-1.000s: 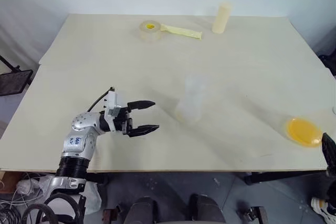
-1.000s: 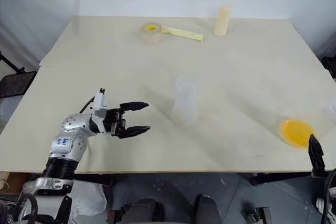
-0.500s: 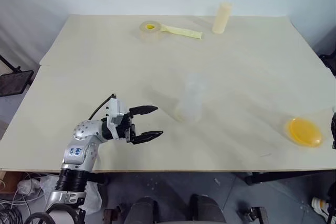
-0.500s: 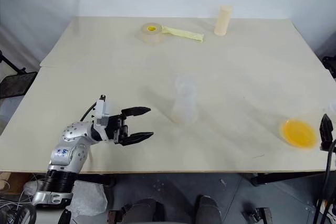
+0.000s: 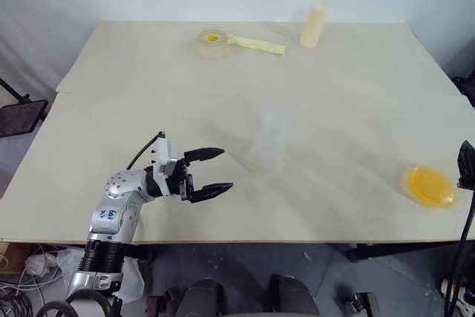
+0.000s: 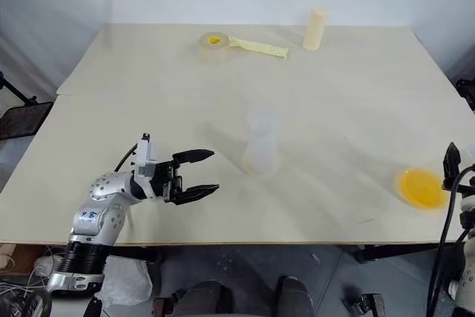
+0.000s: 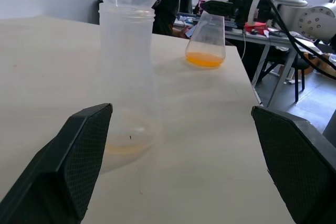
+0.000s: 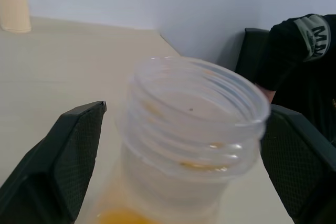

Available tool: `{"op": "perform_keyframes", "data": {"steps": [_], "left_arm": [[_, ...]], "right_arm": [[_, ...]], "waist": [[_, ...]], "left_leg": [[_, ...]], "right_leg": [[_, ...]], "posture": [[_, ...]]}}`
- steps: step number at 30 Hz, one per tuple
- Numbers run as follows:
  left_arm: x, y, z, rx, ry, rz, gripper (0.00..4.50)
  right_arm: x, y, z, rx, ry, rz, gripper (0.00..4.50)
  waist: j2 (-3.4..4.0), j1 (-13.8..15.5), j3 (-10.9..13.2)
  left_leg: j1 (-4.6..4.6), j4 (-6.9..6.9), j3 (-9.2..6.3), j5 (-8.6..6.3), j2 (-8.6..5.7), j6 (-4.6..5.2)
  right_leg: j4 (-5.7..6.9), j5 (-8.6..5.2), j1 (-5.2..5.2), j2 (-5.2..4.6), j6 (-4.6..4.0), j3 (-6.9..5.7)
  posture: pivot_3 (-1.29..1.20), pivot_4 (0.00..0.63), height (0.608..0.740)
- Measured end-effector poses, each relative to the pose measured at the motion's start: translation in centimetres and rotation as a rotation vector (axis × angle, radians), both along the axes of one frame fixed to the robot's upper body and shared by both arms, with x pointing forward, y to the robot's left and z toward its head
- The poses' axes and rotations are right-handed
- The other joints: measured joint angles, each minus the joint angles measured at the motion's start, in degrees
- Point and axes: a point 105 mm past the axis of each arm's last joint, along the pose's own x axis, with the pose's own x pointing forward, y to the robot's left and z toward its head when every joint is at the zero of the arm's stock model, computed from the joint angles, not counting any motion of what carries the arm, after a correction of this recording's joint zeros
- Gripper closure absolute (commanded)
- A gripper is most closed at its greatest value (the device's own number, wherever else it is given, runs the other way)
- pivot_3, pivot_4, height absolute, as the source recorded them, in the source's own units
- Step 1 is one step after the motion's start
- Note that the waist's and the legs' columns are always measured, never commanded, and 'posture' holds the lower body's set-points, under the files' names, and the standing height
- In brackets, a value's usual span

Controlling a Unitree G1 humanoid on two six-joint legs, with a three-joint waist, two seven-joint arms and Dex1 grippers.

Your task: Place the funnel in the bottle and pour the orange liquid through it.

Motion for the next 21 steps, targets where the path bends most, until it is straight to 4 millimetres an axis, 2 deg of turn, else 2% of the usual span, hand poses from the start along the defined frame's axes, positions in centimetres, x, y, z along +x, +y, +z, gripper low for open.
{"op": "perform_keyframes", "data": {"steps": [1, 4, 7, 8, 12, 15, 18, 21], "left_arm": [[0.0, 0.0, 0.0, 0.0, -0.001, 0.0, 0.01], [0.1, 0.0, 0.1, 0.002, -0.004, -0.001, 0.0], [0.2, 0.0, 0.3, 0.004, -0.012, -0.002, 0.0], [0.2, 0.0, 0.4, 0.004, -0.015, -0.003, 0.0], [0.2, 0.1, 0.4, 0.009, -0.014, -0.004, 0.0], [0.6, 0.2, 0.4, 0.008, -0.006, -0.003, 0.0], [1.0, 0.4, 0.4, 0.007, -0.013, -0.009, 0.0], [1.9, 0.7, 0.8, 0.003, -0.032, 0.001, 0.0]], "right_arm": [[0.1, 0.1, -0.1, 0.003, 0.005, 0.001, 0.0], [0.2, 0.1, 0.0, 0.005, 0.004, -0.011, 0.6], [0.2, 0.3, 0.4, 0.003, -0.01, -0.014, 1.59], [0.2, 0.4, 0.5, 0.002, -0.013, -0.016, 1.7], [0.1, 1.0, 0.6, 0.017, -0.024, -0.018, 1.7], [0.4, 2.3, 1.4, -0.002, -0.037, 0.009, 1.7], [1.0, 4.2, 2.5, -0.023, -0.052, 0.059, 1.7], [2.2, 7.4, 4.0, -0.048, -0.075, 0.155, 1.7]], "waist": [[0.0, -0.01, 0.0], [0.0, -0.01, 0.0], [0.01, -0.04, 0.0], [0.01, -0.01, 0.0], [0.02, -0.02, 0.0], [0.05, -0.05, 0.01], [0.06, -0.08, 0.01], [0.07, -0.14, 0.0]], "left_leg": [[-0.01, 0.0, 0.0, 0.0, 0.0, 0.0], [-0.01, 0.0, 0.0, 0.0, 0.0, 0.0], [-0.01, 0.0, 0.0, 0.0, 0.0, 0.0], [-0.02, 0.0, -0.01, 0.0, 0.0, 0.0], [-0.04, 0.0, -0.01, 0.0, 0.0, 0.0], [-0.04, 0.0, 0.0, 0.0, 0.01, 0.0], [-0.04, 0.01, 0.0, 0.0, 0.0, 0.0], [-0.05, 0.01, 0.01, 0.0, 0.01, 0.0]], "right_leg": [[0.0, 0.0, 0.0, 0.0, 0.0, 0.0], [-0.01, 0.0, 0.0, 0.0, 0.0, -0.01], [-0.01, 0.0, 0.0, 0.0, 0.0, -0.01], [-0.01, 0.0, 0.0, 0.0, 0.0, -0.02], [-0.02, 0.0, -0.01, 0.0, 0.0, -0.02], [-0.01, 0.0, -0.02, 0.0, 0.0, -0.02], [-0.01, 0.0, -0.03, 0.0, 0.0, -0.03], [-0.01, 0.0, -0.05, 0.01, 0.0, -0.04]], "posture": [[0.0, 0.15, 0.74], [0.0, 0.15, 0.74], [0.0, 0.15, 0.74], [0.0, 0.15, 0.74], [0.0, 0.15, 0.74], [0.0, 0.15, 0.74], [0.0, 0.15, 0.74], [0.0, 0.15, 0.74]]}}
